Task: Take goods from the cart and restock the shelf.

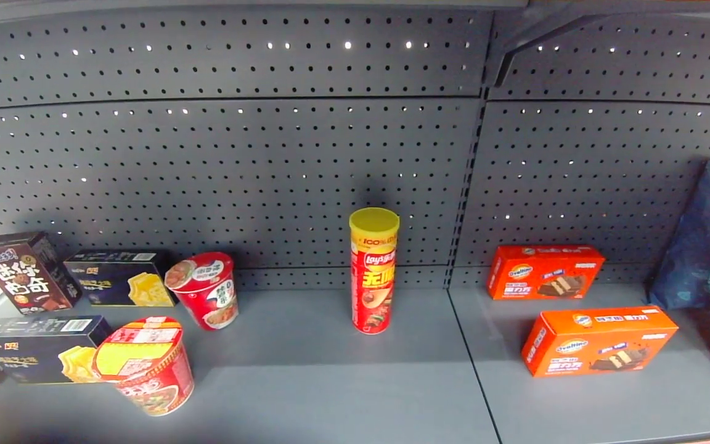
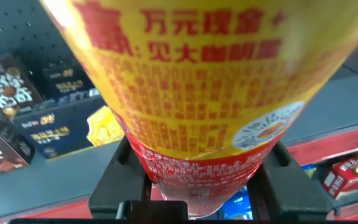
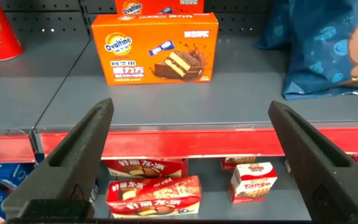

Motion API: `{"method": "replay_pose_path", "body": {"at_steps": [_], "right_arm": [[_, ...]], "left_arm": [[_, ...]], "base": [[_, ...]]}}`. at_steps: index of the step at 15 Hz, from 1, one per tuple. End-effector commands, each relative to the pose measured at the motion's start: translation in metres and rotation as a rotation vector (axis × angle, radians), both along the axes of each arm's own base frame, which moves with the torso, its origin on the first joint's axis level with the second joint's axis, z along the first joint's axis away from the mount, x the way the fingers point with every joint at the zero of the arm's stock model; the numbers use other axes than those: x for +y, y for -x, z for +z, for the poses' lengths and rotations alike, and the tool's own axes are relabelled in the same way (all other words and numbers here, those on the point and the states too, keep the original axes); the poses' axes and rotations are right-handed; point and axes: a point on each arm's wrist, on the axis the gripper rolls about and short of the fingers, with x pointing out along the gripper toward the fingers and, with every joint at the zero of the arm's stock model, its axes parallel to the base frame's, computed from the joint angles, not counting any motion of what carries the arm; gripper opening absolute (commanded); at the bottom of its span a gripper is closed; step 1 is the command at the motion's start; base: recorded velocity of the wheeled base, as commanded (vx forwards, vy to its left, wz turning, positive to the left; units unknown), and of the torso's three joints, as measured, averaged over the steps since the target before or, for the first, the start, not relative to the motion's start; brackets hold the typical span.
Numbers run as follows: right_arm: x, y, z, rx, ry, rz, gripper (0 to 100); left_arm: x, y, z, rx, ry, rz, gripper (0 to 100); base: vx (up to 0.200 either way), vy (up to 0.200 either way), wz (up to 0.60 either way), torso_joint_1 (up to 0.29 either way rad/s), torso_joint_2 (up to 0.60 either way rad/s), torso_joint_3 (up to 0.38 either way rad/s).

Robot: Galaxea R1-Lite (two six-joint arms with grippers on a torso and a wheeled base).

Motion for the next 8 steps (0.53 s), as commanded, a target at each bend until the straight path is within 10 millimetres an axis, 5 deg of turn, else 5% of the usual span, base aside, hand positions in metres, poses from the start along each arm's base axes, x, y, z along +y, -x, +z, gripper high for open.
{"method": "replay_pose_path", "body": {"at_steps": [1, 4, 8], "right_arm": [[0.0, 0.0, 0.0, 0.001, 0.003, 0.002, 100], [0.0, 0.0, 0.0, 0.0, -0.006, -0.003, 100], [0.0, 0.0, 0.0, 0.0, 0.0, -0.006, 100]], "left_arm": [[0.0, -0.003, 0.012, 0.003, -0.007, 0.009, 0], [0.001, -0.005, 0.022, -0.004, -0.016, 0.066, 0], [0.001, -0.008, 0.009, 0.034, -0.018, 0.086, 0]], "base": [[0.0, 0.0, 0.0, 0.0, 0.0, 0.0], [0.0, 0.0, 0.0, 0.0, 0.0, 0.0], [0.0, 0.0, 0.0, 0.0, 0.0, 0.0]]}}
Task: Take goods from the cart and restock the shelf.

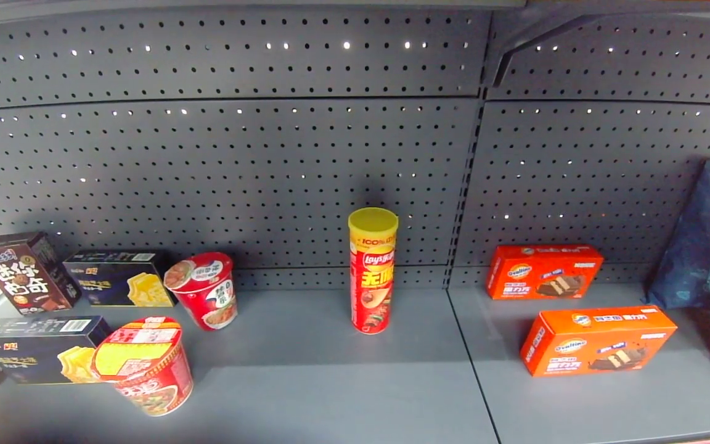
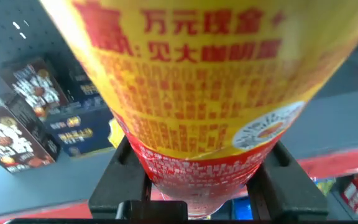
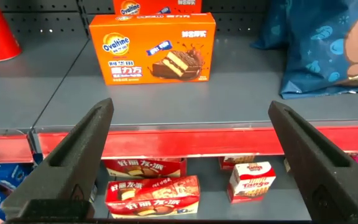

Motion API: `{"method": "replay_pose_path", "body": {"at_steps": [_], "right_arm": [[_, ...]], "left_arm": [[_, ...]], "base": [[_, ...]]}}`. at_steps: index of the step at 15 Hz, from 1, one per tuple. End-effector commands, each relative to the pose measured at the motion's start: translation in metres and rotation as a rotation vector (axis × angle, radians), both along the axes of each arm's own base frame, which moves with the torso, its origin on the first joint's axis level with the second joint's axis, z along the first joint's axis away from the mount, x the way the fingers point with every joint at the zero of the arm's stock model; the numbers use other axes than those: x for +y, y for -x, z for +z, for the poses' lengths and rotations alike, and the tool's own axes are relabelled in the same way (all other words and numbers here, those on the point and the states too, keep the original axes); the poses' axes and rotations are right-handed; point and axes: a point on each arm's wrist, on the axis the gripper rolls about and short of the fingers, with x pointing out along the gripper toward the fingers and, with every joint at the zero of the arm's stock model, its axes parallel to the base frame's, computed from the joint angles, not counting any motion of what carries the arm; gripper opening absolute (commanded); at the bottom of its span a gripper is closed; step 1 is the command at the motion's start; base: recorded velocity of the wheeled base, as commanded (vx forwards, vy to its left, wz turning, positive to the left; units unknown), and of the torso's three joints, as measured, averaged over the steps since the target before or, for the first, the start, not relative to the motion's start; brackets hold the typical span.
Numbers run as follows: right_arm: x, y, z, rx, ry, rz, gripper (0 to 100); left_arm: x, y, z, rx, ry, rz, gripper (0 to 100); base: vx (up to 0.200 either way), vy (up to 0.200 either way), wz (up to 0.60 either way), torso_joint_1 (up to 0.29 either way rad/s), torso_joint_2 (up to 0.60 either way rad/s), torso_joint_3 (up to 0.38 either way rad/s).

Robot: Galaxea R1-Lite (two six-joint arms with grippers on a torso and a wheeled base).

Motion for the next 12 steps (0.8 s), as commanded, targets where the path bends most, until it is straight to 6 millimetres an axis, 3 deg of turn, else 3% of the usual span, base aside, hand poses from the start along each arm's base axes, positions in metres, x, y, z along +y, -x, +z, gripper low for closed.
{"method": "replay_pose_path", "body": {"at_steps": [1, 6, 8, 10, 11, 12], "right_arm": [[0.0, 0.0, 0.0, 0.0, 0.001, -0.001, 100], [0.0, 0.0, 0.001, -0.002, 0.022, 0.022, 100], [0.001, -0.006, 0.003, 0.083, 0.05, 0.011, 100], [0.0, -0.006, 0.003, 0.08, 0.069, 0.117, 100], [0.0, -0.006, 0.006, 0.071, 0.029, 0.128, 100], [0.0, -0.007, 0.03, 0.046, -0.109, 0.126, 100]], "left_arm": [[0.0, -0.003, -0.005, 0.024, -0.001, 0.001, 0], [0.0, -0.001, -0.001, 0.01, -0.002, 0.013, 0], [0.001, 0.0, -0.001, -0.002, -0.015, 0.073, 0], [0.001, 0.0, 0.001, -0.006, -0.06, 0.102, 0], [0.001, 0.0, 0.002, -0.009, -0.07, 0.127, 0], [0.0, 0.0, 0.003, -0.01, -0.076, 0.145, 0]], "base": [[0.0, 0.0, 0.0, 0.0, 0.0, 0.0], [0.0, 0.0, 0.0, 0.0, 0.0, 0.0], [0.0, 0.0, 0.0, 0.0, 0.0, 0.0], [0.0, 0.0, 0.0, 0.0, 0.0, 0.0], [0.0, 0.0, 0.0, 0.0, 0.0, 0.0], [0.0, 0.0, 0.0, 0.0, 0.0, 0.0]]}}
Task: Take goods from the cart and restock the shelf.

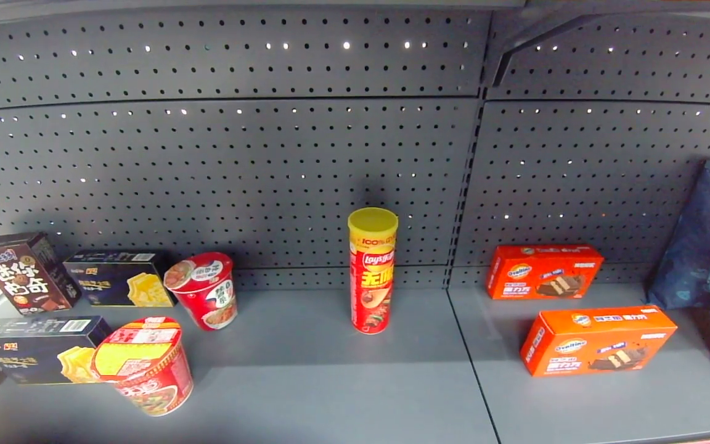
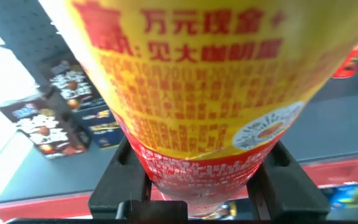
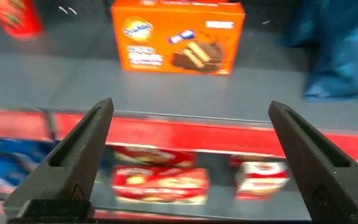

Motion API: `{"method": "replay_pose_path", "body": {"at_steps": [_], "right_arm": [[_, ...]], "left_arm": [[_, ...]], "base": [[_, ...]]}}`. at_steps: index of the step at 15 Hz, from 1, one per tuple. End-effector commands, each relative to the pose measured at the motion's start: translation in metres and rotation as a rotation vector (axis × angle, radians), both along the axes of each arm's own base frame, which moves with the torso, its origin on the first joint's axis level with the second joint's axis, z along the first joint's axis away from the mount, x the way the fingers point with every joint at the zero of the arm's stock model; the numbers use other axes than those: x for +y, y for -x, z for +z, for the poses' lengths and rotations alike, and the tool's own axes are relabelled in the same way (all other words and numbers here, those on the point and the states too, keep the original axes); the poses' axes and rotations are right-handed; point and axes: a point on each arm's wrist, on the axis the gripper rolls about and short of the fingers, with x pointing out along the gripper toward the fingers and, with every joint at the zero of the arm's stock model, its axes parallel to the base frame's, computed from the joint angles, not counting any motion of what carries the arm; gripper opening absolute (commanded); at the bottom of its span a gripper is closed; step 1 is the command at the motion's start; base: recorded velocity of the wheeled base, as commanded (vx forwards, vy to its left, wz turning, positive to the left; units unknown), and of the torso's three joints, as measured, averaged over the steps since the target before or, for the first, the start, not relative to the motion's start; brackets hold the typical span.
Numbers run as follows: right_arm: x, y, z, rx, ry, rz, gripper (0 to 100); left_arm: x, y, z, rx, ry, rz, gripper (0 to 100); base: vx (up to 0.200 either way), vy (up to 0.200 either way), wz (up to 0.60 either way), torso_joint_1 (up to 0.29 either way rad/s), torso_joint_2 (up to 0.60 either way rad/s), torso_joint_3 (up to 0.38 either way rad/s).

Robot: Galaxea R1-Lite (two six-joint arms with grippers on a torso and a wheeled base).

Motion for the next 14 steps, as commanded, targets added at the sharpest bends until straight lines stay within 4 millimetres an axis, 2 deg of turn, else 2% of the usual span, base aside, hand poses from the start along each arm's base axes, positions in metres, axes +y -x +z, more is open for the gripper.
{"method": "replay_pose_path", "body": {"at_steps": [1, 2, 3, 5, 7, 8, 9, 12, 14], "right_arm": [[0.002, -0.026, 0.092, 0.036, -0.334, 0.0, 100], [0.004, -0.033, 0.112, -0.015, 0.031, 0.132, 100], [0.008, -0.037, 0.11, -0.002, 0.16, 0.276, 100], [0.022, -0.063, 0.126, 0.071, 0.153, 0.535, 100], [0.041, -0.093, 0.15, 0.085, 0.151, 0.657, 100], [0.047, -0.099, 0.154, 0.087, 0.149, 0.682, 100], [0.064, -0.126, 0.157, 0.135, 0.156, 0.698, 100], [0.097, -0.189, 0.148, 0.11, 0.134, 0.733, 100], [0.112, -0.217, 0.137, 0.102, 0.106, 0.803, 100]], "left_arm": [[-0.001, -0.001, 0.002, 0.002, -0.007, 0.045, 0], [-0.001, 0.0, 0.0, 0.015, -0.008, 0.066, 0], [-0.001, 0.0, 0.001, 0.024, -0.008, 0.068, 0], [-0.001, 0.003, 0.002, 0.039, -0.004, 0.064, 0], [-0.001, 0.003, 0.0, 0.048, 0.013, 0.048, 0], [-0.001, 0.002, -0.002, 0.055, 0.022, 0.048, 0], [-0.001, 0.001, -0.009, 0.078, 0.036, 0.039, 0], [-0.002, 0.0, -0.012, 0.085, 0.07, 0.011, 0], [-0.002, 0.001, -0.013, 0.079, 0.079, 0.004, 0]], "base": [[0.0, 0.0, 0.0, 0.0, 0.0, 0.0], [0.0, 0.0, 0.0, 0.0, 0.0, 0.0], [0.0, 0.0, 0.0, 0.0, 0.0, 0.0], [0.0, 0.0, 0.0, 0.0, 0.0, 0.0], [0.0, 0.0, 0.0, 0.0, 0.0, 0.0], [0.0, 0.0, 0.0, 0.0, 0.0, 0.0], [0.0, 0.0, 0.0, 0.0, 0.0, 0.0], [0.0, 0.0, 0.0, 0.0, 0.0, 0.0], [0.0, 0.0, 0.0, 0.0, 0.0, 0.0]]}}
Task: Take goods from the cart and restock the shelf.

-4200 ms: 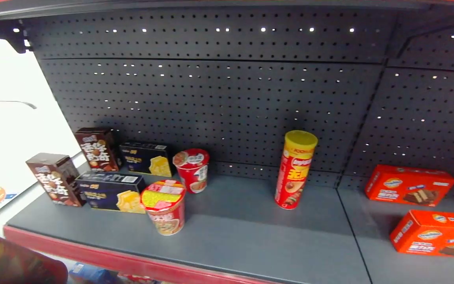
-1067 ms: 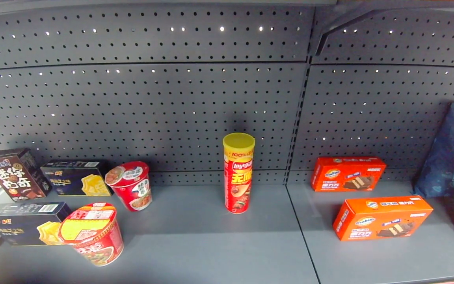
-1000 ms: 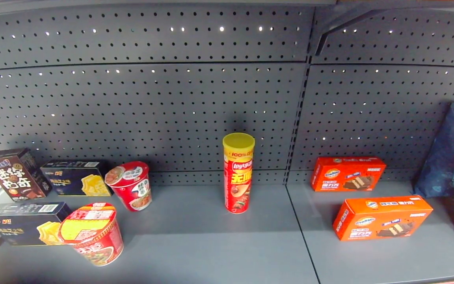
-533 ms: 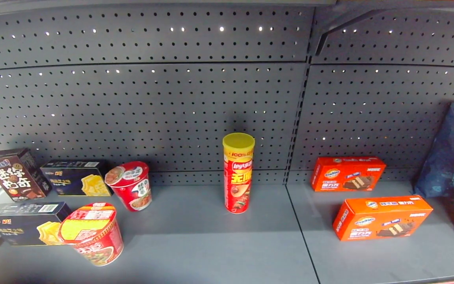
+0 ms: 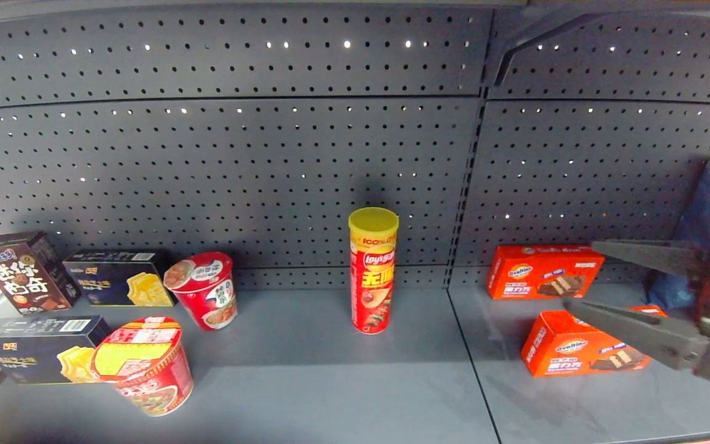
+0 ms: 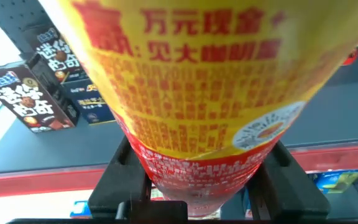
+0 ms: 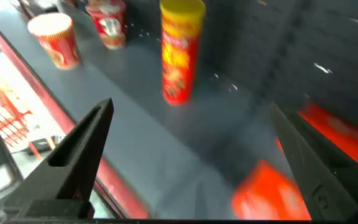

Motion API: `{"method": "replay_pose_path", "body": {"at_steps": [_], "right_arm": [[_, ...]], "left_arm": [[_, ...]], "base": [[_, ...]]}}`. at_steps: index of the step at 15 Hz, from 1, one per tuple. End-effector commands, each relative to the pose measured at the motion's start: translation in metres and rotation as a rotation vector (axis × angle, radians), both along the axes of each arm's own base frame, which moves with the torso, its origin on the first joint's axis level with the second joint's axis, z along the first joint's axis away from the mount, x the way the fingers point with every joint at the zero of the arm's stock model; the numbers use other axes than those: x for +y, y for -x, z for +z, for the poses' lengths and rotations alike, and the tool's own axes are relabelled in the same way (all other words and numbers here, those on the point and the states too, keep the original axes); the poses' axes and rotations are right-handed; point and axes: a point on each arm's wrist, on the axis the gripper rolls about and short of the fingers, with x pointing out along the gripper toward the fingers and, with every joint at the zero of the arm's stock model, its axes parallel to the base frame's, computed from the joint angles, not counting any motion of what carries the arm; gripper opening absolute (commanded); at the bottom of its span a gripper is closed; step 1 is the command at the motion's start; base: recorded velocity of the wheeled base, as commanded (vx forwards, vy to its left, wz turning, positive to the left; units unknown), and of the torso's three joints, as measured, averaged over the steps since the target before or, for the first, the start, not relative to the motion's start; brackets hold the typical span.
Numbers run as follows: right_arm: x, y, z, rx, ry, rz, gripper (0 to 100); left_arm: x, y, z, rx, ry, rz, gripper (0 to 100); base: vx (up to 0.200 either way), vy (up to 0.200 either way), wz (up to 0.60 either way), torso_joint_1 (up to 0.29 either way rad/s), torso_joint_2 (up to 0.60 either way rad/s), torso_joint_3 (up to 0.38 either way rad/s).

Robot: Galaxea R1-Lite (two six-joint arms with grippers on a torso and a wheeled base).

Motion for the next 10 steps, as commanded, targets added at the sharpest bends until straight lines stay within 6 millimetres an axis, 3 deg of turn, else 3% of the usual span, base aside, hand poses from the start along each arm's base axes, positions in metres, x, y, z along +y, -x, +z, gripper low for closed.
{"method": "replay_pose_path", "body": {"at_steps": [1, 3, 7, 10], "right_arm": [[0.038, -0.065, -0.03, 0.103, 0.028, 0.081, 100], [0.046, -0.083, -0.035, 0.125, 0.031, 0.113, 100], [0.079, -0.137, -0.056, 0.144, 0.037, 0.152, 100], [0.097, -0.16, -0.07, 0.151, 0.039, 0.17, 100]], "left_arm": [[0.0, 0.003, -0.001, -0.013, 0.008, -0.001, 0], [0.0, 0.004, -0.001, -0.025, 0.008, -0.002, 0], [0.0, 0.006, 0.002, -0.039, 0.008, -0.002, 0], [0.0, 0.006, 0.002, -0.037, 0.008, -0.002, 0]], "base": [[0.0, 0.0, 0.0, 0.0, 0.0, 0.0], [0.0, 0.0, 0.0, 0.0, 0.0, 0.0], [0.0, 0.0, 0.0, 0.0, 0.0, 0.0], [0.0, 0.0, 0.0, 0.0, 0.0, 0.0]]}}
